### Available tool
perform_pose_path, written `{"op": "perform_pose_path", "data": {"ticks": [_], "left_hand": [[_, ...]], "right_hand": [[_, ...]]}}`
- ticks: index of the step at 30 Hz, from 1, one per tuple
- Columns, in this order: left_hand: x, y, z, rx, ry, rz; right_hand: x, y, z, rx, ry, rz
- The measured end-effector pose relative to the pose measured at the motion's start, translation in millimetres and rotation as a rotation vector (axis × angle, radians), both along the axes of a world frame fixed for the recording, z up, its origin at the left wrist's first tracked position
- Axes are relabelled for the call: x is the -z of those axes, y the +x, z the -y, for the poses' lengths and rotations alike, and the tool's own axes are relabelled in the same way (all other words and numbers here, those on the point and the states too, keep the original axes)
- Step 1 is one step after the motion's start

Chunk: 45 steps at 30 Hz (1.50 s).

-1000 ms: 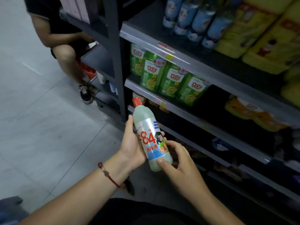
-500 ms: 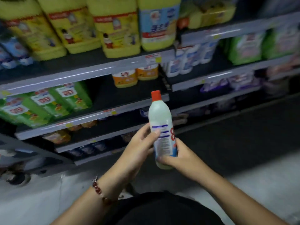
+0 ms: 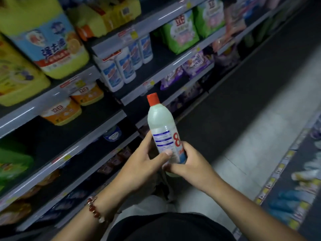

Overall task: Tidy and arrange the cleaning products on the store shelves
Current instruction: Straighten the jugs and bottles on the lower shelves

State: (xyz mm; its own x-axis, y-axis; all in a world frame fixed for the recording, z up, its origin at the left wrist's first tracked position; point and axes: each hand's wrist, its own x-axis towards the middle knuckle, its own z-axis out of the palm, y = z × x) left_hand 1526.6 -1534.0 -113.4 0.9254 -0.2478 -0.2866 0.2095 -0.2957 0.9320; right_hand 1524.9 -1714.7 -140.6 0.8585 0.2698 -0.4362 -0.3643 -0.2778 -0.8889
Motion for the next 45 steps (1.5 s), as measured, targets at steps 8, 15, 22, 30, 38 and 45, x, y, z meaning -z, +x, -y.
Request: {"op": "perform_pose_path", "data": {"ticks": [8,15,22,30,38,45], "left_hand": [[23,116,25,-0.088,-0.209,-0.154],[12,226,43,-0.112,-0.167,-0.117],[-29,313,80,-0.252,-0.1,0.035],[-57,392,129,-0.606,-0.155,0.234],[-87,454,140,-0.949,-0.202,0.356],[-99,489,127,-0.982,-0.083,0.499]], "right_hand": [[-4,102,32,0.08,-0.189,0.148],[-13,205,49,0.09,-0.14,0.148],[-31,304,73,0.067,-0.034,0.187],[-56,446,105,-0.172,0.083,0.294],[-93,540,90,-0.357,0.129,0.429],[-104,566,63,-0.46,0.095,0.643]]}}
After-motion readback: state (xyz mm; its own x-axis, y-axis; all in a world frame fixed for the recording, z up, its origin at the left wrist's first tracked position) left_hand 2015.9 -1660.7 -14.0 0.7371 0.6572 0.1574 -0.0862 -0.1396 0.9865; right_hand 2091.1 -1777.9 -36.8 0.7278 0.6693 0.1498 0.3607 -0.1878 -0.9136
